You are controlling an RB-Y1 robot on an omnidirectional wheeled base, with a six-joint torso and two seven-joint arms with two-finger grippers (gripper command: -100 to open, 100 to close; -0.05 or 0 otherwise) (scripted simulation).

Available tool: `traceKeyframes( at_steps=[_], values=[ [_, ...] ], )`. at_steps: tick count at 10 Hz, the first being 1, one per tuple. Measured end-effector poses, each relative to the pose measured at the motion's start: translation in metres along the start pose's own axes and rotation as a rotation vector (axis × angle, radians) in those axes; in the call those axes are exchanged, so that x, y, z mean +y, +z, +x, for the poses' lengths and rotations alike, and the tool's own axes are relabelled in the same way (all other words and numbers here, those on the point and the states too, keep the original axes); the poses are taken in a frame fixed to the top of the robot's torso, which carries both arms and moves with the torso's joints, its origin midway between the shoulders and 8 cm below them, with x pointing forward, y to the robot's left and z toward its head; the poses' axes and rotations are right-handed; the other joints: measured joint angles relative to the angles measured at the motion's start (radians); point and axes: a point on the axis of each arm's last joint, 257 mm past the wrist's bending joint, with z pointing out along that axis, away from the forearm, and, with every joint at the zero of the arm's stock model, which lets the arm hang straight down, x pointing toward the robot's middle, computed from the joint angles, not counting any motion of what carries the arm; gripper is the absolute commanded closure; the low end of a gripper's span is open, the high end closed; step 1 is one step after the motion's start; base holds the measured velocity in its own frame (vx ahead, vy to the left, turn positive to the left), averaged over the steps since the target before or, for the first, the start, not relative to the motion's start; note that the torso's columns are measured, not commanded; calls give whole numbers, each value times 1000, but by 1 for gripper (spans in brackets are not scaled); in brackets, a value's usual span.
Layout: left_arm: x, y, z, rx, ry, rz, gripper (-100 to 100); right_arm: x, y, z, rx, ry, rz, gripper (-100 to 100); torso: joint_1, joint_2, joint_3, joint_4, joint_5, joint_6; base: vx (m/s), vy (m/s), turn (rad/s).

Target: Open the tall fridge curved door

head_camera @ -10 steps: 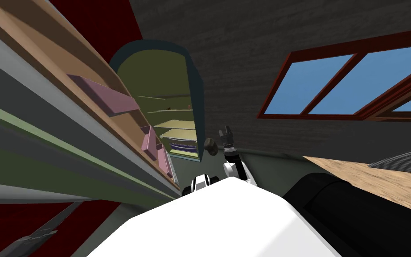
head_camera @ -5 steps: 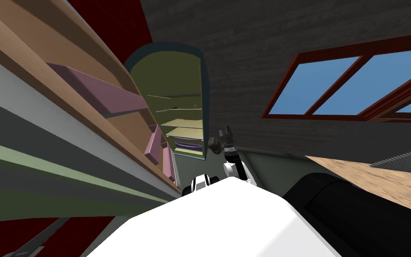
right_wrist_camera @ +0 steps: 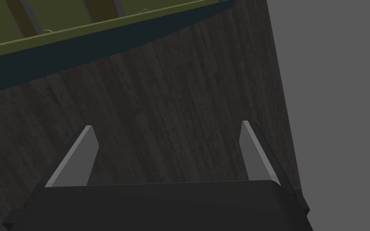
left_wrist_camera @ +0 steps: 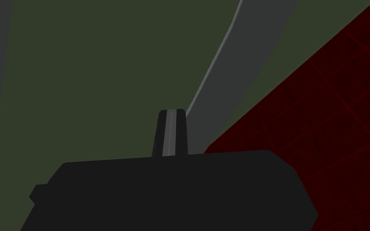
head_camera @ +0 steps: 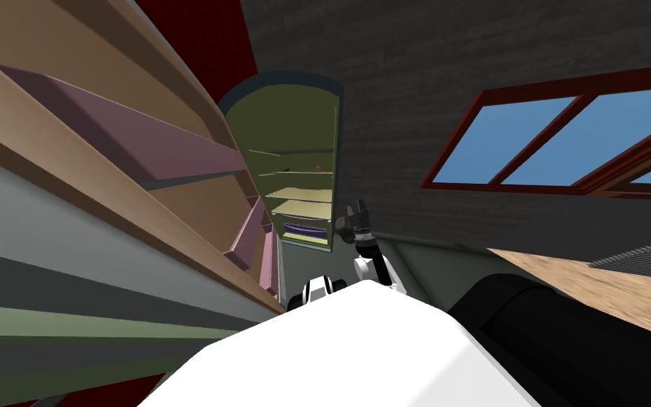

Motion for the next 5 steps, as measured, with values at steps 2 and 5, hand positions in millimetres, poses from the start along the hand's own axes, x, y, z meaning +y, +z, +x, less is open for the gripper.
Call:
traceKeyframes(
  at_steps=[2,5],
  values=[
    [-5,-2,3,5,-4,18,-100,0,0,0,0,1,0,0,-1,0,0,0,0,-1,-20,73,16],
    [-12,-1,6,30,0,43,-100,0,0,0,0,0,0,0,13,-5,-1,-3,8,2,-22,115,-15]
  ],
)
